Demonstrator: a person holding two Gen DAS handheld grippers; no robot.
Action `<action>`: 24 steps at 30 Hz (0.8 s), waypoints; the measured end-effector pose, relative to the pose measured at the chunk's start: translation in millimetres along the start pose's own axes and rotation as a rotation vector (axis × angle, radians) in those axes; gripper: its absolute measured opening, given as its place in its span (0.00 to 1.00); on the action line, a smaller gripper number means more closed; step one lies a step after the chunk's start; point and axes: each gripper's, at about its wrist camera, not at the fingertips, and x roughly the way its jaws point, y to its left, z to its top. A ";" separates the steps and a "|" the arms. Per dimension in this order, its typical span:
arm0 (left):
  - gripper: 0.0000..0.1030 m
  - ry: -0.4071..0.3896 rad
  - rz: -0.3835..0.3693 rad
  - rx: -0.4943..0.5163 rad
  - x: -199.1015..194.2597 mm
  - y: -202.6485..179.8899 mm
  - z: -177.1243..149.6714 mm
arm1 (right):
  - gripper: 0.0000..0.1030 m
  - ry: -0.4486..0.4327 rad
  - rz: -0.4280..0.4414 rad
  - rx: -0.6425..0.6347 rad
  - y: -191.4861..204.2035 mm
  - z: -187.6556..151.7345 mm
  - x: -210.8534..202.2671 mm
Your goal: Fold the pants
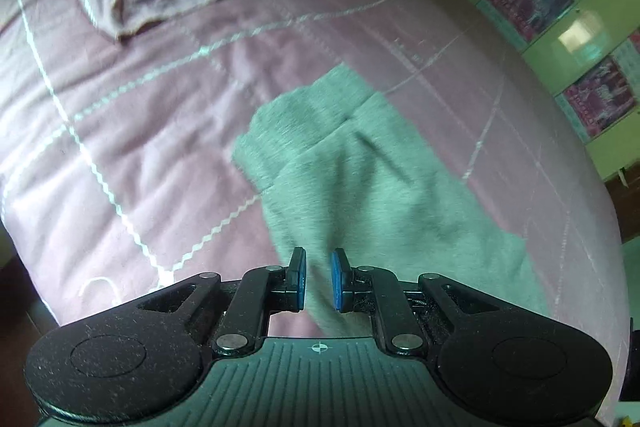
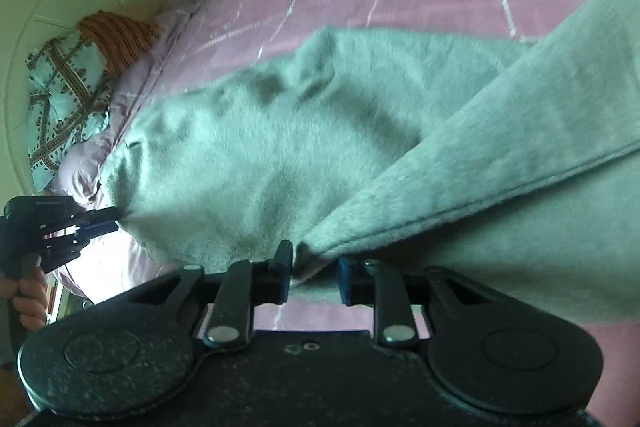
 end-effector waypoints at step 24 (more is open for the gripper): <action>0.11 0.142 0.006 0.222 52.5 -103.6 -74.4 | 0.23 -0.337 -0.036 0.608 -179.2 20.0 -46.2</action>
